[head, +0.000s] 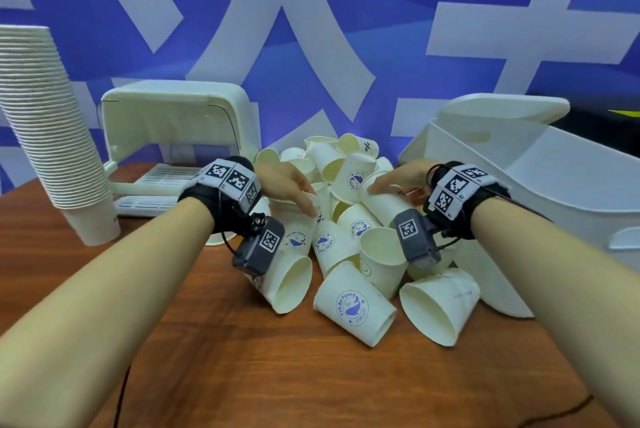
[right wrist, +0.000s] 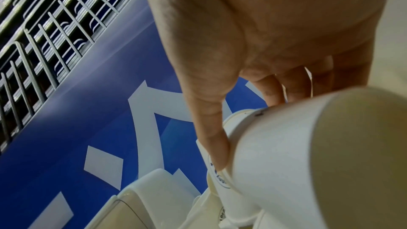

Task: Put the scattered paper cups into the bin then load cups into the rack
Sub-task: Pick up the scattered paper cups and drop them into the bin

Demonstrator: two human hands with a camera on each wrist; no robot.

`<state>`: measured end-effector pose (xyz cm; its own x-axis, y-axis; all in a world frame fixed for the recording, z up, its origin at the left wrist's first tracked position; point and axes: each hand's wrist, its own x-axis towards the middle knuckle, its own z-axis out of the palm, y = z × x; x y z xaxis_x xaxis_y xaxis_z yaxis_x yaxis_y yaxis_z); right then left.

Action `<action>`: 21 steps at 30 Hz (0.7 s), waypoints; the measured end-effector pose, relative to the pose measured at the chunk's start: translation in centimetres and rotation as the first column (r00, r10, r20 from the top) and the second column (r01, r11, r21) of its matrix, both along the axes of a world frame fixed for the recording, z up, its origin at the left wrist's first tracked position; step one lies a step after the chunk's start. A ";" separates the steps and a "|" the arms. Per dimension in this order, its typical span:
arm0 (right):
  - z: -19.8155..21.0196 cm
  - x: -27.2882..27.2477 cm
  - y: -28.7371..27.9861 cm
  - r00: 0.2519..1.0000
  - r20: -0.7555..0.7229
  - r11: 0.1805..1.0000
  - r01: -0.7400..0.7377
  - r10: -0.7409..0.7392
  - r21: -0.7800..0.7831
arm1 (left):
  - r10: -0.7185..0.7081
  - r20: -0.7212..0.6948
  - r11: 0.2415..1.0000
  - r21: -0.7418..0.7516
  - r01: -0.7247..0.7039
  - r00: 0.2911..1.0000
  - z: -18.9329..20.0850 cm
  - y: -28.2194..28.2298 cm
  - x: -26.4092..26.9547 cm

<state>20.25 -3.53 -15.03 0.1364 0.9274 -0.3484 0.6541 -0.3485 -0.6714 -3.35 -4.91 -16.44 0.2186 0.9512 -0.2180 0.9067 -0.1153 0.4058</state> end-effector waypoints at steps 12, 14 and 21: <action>1.5 -0.9 -0.5 1.000 -0.016 0.994 -0.016 0.018 0.109 | 0.054 -0.016 0.997 0.055 -0.053 0.998 2.2 -0.4 -0.1; 1.6 -1.1 -0.6 1.000 -0.022 0.991 -0.019 0.022 0.132 | 0.073 -0.051 0.994 0.090 -0.068 0.996 2.2 -0.5 0.1; 1.5 -1.0 -1.5 0.992 -0.119 0.981 -0.012 0.036 0.192 | 0.064 -0.070 0.996 0.073 -0.059 0.995 2.2 -1.5 1.2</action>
